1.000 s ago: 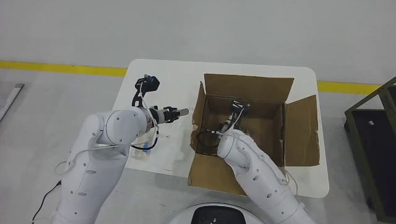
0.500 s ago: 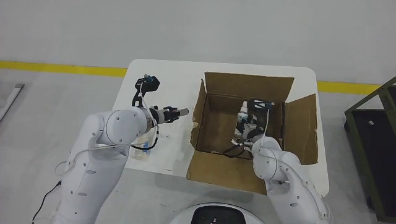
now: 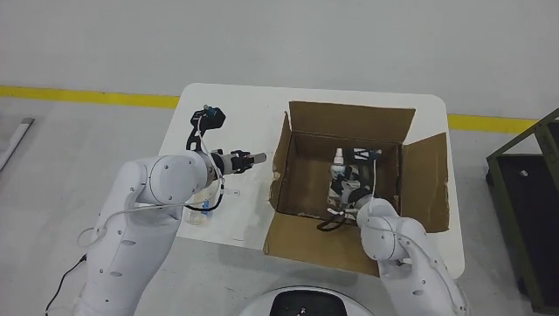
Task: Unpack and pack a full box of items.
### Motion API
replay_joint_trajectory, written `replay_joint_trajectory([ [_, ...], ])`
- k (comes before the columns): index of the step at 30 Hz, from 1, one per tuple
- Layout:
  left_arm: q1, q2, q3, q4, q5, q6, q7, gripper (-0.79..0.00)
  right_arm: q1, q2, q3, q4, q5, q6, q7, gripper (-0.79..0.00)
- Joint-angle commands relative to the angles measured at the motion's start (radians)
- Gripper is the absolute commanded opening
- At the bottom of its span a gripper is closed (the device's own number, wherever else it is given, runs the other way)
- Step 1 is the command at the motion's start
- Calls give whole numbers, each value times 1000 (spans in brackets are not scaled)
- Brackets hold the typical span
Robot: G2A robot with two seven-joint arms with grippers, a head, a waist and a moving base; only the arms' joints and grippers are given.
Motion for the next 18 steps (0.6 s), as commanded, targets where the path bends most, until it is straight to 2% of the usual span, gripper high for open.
replay_joint_trajectory([
  [1, 0, 0, 0, 0, 0, 0, 0, 0, -4, 1, -1, -14, -11, -10, -17, -785],
  [8, 0, 0, 0, 0, 0, 0, 0, 0, -51, 8, 32, -102, -40, -41, -44, -785],
  [18, 0, 0, 0, 0, 0, 0, 0, 0, -52, 8, 35, -103, -35, -39, -44, -785],
])
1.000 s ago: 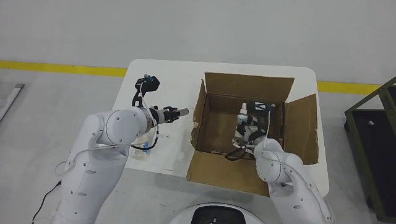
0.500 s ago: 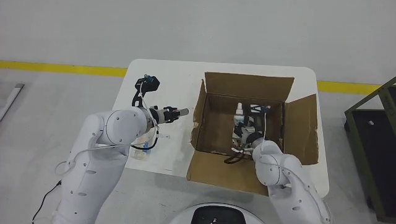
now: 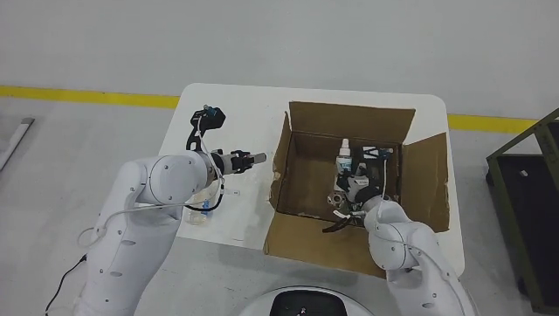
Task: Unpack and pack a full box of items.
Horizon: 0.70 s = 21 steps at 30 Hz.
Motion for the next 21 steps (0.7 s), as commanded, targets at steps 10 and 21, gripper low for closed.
replay_joint_trajectory([
  [10, 0, 0, 0, 0, 0, 0, 0, 0, -46, 6, 74, -97, 92, -82, -83, -785],
  [21, 0, 0, 0, 0, 0, 0, 0, 0, -176, 22, 354, -305, 349, -189, -163, -785],
])
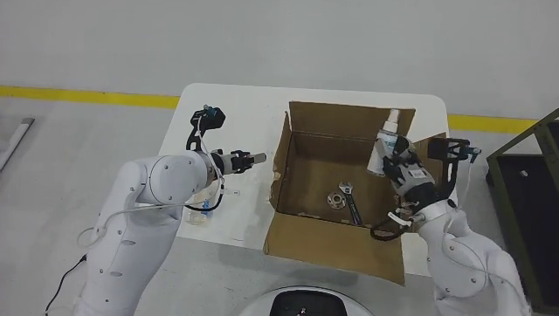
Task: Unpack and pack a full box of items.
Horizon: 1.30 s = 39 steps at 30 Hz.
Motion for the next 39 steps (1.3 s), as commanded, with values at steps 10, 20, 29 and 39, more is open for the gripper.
replay_joint_trajectory([
  [10, 0, 0, 0, 0, 0, 0, 0, 0, -116, 11, 330, -66, 118, 15, -33, -785],
  [20, 0, 0, 0, 0, 0, 0, 0, 0, -244, 26, 450, 28, -13, -49, 108, -785],
  [29, 0, 0, 0, 0, 0, 0, 0, 0, -314, 38, 406, 117, -107, -230, 153, -785],
  [39, 0, 0, 0, 0, 0, 0, 0, 0, -320, 46, 313, 238, -236, -270, 155, -785],
])
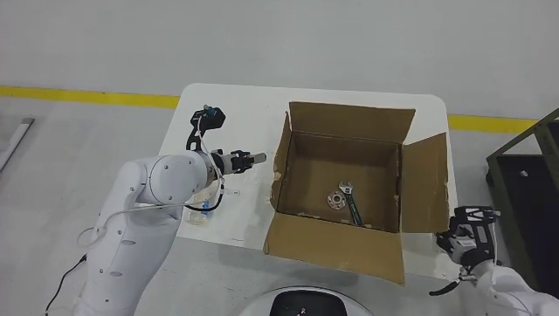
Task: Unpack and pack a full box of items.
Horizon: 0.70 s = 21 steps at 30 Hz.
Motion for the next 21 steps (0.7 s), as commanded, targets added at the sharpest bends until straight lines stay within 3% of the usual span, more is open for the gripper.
replay_joint_trajectory([
  [1, 0, 0, 0, 0, 0, 0, 0, 0, 3, 1, -16, 20, -25, 1, 8, -785],
  [13, 0, 0, 0, 0, 0, 0, 0, 0, 32, 4, -84, 108, -80, 58, 2, -785],
  [19, 0, 0, 0, 0, 0, 0, 0, 0, 29, 6, -93, 102, -81, 61, 0, -511],
  [21, 0, 0, 0, 0, 0, 0, 0, 0, 29, 7, -95, 103, -93, 59, 5, -508],
])
